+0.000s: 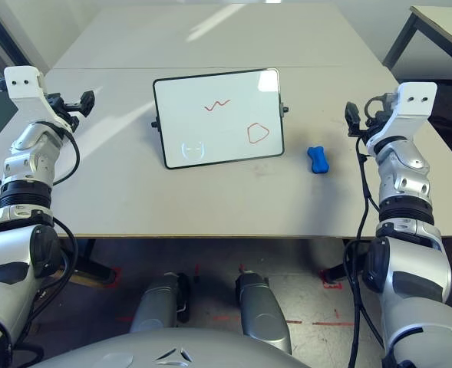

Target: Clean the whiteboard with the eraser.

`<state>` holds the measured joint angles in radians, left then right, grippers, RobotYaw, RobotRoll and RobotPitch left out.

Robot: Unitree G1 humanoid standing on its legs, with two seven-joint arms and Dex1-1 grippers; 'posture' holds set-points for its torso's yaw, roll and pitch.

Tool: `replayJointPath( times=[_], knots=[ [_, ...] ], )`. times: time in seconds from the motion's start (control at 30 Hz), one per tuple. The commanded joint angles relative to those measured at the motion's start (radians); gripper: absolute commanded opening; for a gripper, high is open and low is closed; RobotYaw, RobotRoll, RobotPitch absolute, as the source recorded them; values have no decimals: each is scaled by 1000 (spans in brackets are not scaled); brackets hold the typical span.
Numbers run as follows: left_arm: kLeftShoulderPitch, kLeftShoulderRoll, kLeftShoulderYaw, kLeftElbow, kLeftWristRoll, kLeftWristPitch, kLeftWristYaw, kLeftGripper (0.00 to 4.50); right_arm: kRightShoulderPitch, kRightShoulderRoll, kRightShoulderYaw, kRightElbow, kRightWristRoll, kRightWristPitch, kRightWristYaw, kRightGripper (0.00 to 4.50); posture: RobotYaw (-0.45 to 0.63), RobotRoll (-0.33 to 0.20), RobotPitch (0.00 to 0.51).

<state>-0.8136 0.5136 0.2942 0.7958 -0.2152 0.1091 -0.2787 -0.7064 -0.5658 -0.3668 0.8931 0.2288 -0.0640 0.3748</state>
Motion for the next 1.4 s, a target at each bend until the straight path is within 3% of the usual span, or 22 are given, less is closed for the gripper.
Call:
replayJointPath(
  times=[0.03,0.33,0.53,0.87,1.03,1.2,1.4],
  knots=[
    [-9,2,-7,7,9,-3,-3,4500,10,1,-7,-20,13,9,-8,4490,-149,0,98],
    [26,5,-21,-71,-7,13,-79,4500,6,12,-2,-23,11,18,-17,4490,-146,0,102],
    [131,15,-67,-325,-74,116,-273,4500,11,12,0,-21,9,20,-15,4490,-141,0,110],
    [362,114,-197,-819,-266,396,-637,4500,9,4,8,-12,-2,31,-19,4490,-141,0,121],
    [389,125,-276,-839,-255,415,-711,4500,2,-4,53,-41,-43,95,-30,4490,-155,0,121],
    [363,117,-344,-797,-210,374,-748,4500,0,-16,61,-160,-25,333,-52,4490,-176,0,121],
    [337,103,-388,-750,-173,331,-772,4500,-27,-142,169,-451,-29,931,5,4490,-211,0,120]
  ],
)
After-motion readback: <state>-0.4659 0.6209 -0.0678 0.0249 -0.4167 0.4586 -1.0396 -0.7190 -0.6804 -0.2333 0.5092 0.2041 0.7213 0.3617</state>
